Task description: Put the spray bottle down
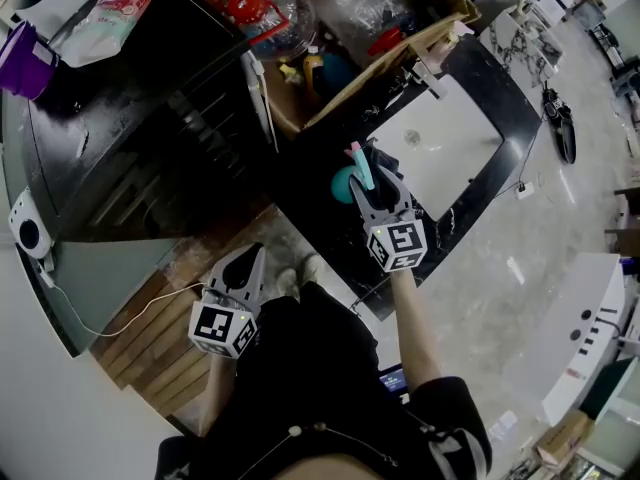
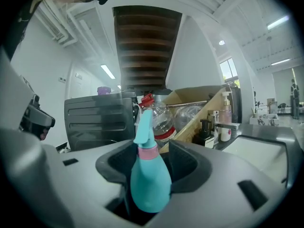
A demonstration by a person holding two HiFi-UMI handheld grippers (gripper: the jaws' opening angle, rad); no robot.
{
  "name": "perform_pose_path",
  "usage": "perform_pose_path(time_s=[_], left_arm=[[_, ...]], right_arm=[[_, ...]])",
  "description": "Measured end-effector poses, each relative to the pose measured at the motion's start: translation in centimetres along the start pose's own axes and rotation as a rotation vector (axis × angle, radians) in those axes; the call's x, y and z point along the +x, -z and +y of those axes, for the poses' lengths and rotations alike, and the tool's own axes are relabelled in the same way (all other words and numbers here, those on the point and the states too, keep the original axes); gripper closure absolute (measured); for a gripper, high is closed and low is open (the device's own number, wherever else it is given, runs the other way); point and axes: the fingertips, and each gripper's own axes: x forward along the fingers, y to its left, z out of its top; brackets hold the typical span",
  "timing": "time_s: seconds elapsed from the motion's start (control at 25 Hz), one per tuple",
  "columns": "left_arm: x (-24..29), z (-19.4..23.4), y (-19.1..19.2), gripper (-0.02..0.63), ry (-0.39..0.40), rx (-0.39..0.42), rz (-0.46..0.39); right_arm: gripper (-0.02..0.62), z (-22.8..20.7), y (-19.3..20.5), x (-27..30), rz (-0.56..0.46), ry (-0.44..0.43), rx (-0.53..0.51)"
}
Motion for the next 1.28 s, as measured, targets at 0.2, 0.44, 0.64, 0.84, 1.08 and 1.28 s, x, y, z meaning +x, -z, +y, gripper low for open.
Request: perform_pose_path(time_s=[0.2, 0.44, 0.64, 0.84, 1.08, 1.28], left_arm=[[0.5, -1.2, -0.4, 0.598, 0.018, 0.015, 0.000], [0.9, -2.3, -0.8, 0.598, 0.052, 0.027, -0.014], [1.1, -3.3, -1.4, 0.598, 0.089, 0.047, -0.028], [0.9, -4.6, -1.5, 0.599, 0.137, 0.068, -0.033], [0.5, -5.4, -1.3, 0.598, 0.170, 0.063, -0.030], [0.5, -6.3, -1.3, 0.598, 0.195, 0.067, -0.039]], right_arm=[[0.365, -0.4, -1.1, -3.5, -0.042, 0.029, 0.075], [0.404, -0.8, -2.5, -11.0, -0.093, 0.177, 0.189], [0.592, 0.4, -3.1, -16.0, -0.078, 0.256, 0.172], [0.592, 3.0, -4.3, -16.5, -0.104, 0.195, 0.142], [0.592, 5.0, -5.3, -17.1, -0.171, 0.142, 0.252], [0.592, 6.1, -4.5, -18.3, -0.157, 0.123, 0.256]])
